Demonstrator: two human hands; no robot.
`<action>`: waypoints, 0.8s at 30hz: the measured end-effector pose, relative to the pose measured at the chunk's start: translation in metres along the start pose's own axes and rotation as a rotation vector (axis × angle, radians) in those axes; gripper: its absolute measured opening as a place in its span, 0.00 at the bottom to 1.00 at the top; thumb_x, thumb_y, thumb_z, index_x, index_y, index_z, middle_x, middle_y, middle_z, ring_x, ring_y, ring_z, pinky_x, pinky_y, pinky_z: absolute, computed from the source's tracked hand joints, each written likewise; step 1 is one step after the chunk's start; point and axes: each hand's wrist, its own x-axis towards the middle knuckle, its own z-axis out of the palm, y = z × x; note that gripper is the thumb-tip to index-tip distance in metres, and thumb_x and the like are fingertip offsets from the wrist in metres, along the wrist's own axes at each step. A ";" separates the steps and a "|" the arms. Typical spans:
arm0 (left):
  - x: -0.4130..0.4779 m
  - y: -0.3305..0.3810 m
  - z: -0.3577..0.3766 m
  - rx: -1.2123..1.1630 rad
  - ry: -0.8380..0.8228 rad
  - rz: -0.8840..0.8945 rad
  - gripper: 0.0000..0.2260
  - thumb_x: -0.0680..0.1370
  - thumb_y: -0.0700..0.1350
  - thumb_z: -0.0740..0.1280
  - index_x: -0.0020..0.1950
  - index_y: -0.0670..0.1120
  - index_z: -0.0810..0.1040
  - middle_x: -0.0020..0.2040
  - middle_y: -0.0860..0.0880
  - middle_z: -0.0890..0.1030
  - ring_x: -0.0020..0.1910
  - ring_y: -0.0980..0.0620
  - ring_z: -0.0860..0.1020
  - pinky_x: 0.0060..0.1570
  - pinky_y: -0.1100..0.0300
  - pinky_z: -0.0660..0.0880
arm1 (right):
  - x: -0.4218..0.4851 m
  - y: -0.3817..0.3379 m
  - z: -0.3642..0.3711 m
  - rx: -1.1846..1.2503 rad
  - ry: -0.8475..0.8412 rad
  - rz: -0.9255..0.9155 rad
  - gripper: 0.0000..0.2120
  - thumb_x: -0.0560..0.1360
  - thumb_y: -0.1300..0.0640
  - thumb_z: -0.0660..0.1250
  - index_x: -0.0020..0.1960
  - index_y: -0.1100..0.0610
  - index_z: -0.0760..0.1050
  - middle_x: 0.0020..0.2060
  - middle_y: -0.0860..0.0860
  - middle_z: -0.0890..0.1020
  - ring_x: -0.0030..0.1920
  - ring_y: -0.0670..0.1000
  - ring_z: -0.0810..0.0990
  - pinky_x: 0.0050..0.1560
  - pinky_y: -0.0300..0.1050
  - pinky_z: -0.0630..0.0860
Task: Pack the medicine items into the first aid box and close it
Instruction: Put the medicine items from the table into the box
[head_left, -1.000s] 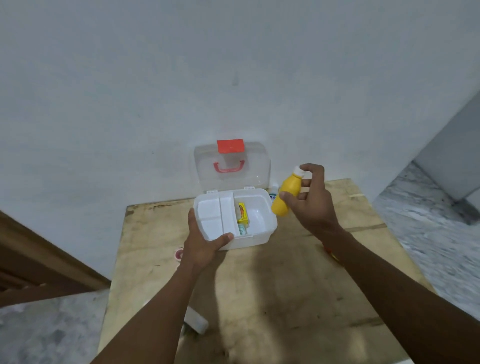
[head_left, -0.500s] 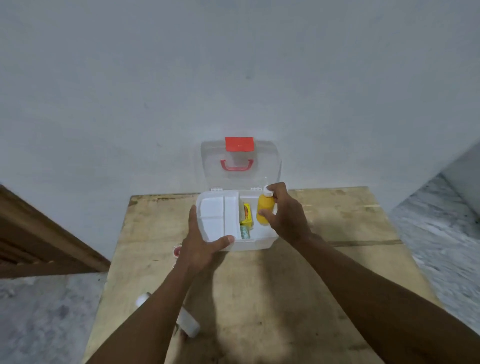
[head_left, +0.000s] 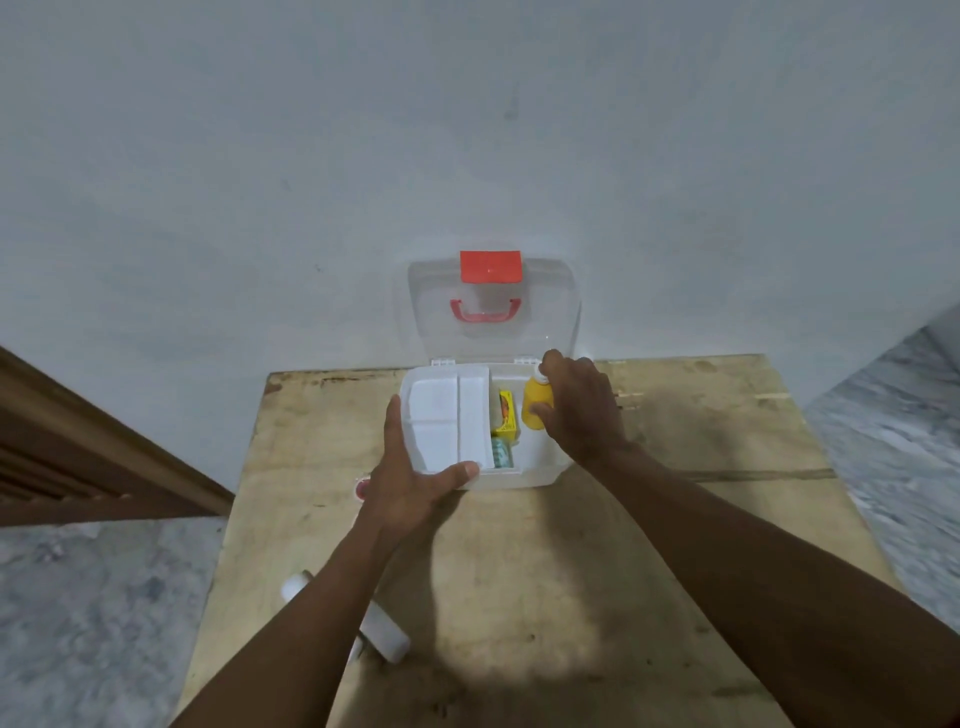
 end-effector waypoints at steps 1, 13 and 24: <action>0.000 -0.001 0.000 0.003 0.004 0.003 0.38 0.69 0.38 0.78 0.71 0.47 0.59 0.60 0.57 0.73 0.55 0.71 0.74 0.44 0.74 0.76 | 0.000 0.001 0.003 -0.015 -0.006 -0.009 0.22 0.64 0.60 0.80 0.52 0.60 0.74 0.46 0.58 0.80 0.48 0.64 0.77 0.44 0.53 0.74; -0.003 0.000 -0.001 0.024 0.039 -0.004 0.37 0.68 0.39 0.78 0.70 0.49 0.61 0.58 0.56 0.74 0.51 0.75 0.73 0.40 0.79 0.72 | -0.008 0.011 0.008 0.149 0.065 0.095 0.18 0.66 0.61 0.76 0.55 0.60 0.79 0.46 0.59 0.78 0.49 0.62 0.77 0.51 0.54 0.77; -0.004 -0.003 -0.003 0.050 0.033 -0.012 0.40 0.69 0.42 0.79 0.73 0.50 0.58 0.58 0.57 0.72 0.51 0.66 0.72 0.36 0.82 0.69 | -0.022 0.006 -0.007 0.376 0.129 0.344 0.18 0.75 0.53 0.67 0.63 0.58 0.76 0.51 0.59 0.80 0.52 0.57 0.78 0.48 0.41 0.69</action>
